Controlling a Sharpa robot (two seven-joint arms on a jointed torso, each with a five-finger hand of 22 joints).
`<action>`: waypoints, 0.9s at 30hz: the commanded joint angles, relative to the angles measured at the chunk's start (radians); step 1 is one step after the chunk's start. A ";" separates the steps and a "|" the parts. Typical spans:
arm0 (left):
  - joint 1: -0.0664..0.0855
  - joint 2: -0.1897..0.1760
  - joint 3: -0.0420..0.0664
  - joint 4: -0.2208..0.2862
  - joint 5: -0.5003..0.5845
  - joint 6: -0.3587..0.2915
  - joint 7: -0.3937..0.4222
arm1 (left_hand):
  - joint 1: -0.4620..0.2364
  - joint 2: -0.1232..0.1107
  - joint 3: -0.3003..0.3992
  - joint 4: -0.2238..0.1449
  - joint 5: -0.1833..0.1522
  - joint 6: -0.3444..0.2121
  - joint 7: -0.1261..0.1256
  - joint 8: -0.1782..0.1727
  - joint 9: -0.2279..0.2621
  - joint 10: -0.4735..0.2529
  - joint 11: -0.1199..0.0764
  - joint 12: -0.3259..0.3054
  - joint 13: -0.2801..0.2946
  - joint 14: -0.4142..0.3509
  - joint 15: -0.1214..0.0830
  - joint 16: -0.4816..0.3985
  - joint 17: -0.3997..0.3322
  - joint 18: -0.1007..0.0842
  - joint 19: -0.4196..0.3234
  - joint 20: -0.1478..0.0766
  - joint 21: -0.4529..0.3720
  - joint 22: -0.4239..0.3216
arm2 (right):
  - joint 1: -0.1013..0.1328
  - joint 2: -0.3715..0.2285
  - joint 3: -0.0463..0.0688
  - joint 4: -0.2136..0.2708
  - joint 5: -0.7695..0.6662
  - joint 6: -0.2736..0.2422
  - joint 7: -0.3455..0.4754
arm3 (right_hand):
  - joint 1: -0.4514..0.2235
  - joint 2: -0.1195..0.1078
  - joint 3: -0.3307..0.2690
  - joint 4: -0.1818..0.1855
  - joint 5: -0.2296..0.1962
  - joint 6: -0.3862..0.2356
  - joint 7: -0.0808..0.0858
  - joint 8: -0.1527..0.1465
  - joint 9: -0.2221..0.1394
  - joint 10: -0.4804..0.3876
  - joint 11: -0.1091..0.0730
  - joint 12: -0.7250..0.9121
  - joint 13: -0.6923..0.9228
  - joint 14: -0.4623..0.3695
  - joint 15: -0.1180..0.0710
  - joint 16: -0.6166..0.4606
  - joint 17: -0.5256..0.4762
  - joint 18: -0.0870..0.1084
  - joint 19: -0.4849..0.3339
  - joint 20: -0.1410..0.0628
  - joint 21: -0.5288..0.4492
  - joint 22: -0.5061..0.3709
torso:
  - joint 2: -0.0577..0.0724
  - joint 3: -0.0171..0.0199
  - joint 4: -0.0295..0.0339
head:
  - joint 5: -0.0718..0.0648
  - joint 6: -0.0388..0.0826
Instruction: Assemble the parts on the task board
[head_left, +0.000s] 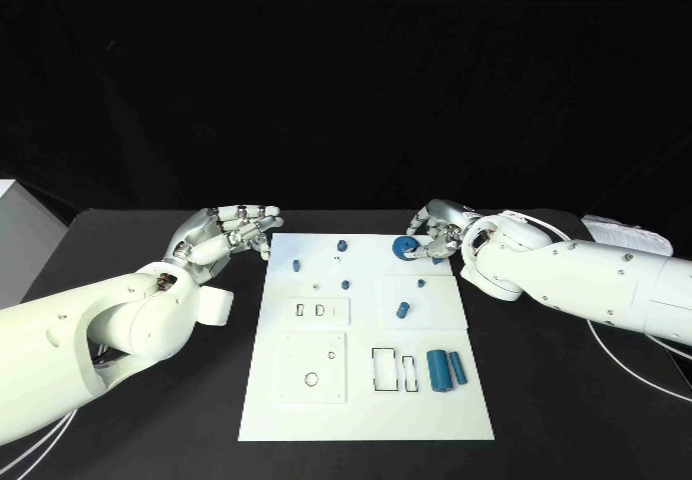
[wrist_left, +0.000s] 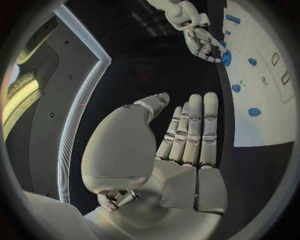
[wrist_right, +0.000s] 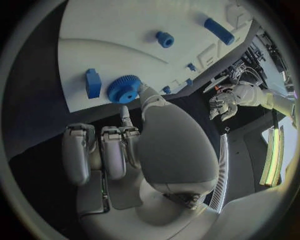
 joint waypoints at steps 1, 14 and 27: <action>0.001 0.001 0.001 0.001 -0.002 0.018 0.008 | -0.002 0.002 0.005 -0.001 -0.006 -0.006 0.002 0.005 0.001 -0.001 0.001 -0.005 0.001 -0.008 0.000 0.006 0.001 0.015 -0.007 -0.003 0.004 0.001 | -0.001 0.004 0.000 -0.005 -0.028 0.018 -0.014 | 0.011 0.000 0.001 0.005 0.005 0.000 -0.003 0.007 0.001 0.071 0.001 0.004 0.224 0.084 0.005 0.006 0.162 -0.009 0.049 0.010 0.007 0.150 | 0.000 0.0004 -0.0001 | -0.001 0.001; 0.001 0.001 0.001 0.001 -0.002 0.019 0.007 | -0.002 0.002 0.006 -0.002 -0.006 -0.006 0.002 0.006 0.001 -0.001 0.001 -0.004 0.001 -0.009 0.000 0.007 0.001 0.015 -0.009 -0.003 0.006 0.002 | -0.005 0.018 0.000 -0.025 -0.030 0.014 -0.015 | 0.022 0.009 0.010 0.010 0.015 0.002 -0.003 0.010 0.001 0.070 0.001 0.003 0.223 0.084 0.005 0.006 0.163 -0.010 0.050 0.010 0.010 0.154 | 0.000 0.0005 0.0001 | 0.000 0.000; 0.001 0.001 0.001 0.001 -0.002 0.018 0.006 | -0.002 0.002 0.006 -0.002 -0.006 -0.006 0.002 0.006 0.001 -0.001 0.001 -0.004 0.001 -0.009 0.000 0.007 0.001 0.015 -0.009 -0.003 0.006 0.002 | -0.009 0.027 -0.002 -0.032 -0.034 0.030 -0.015 | 0.035 0.016 0.029 0.015 0.021 0.022 -0.008 0.022 0.003 0.074 -0.002 0.007 0.229 0.084 0.002 0.007 0.164 -0.011 0.053 0.009 0.015 0.161 | 0.000 0.0002 -0.0008 | 0.000 -0.004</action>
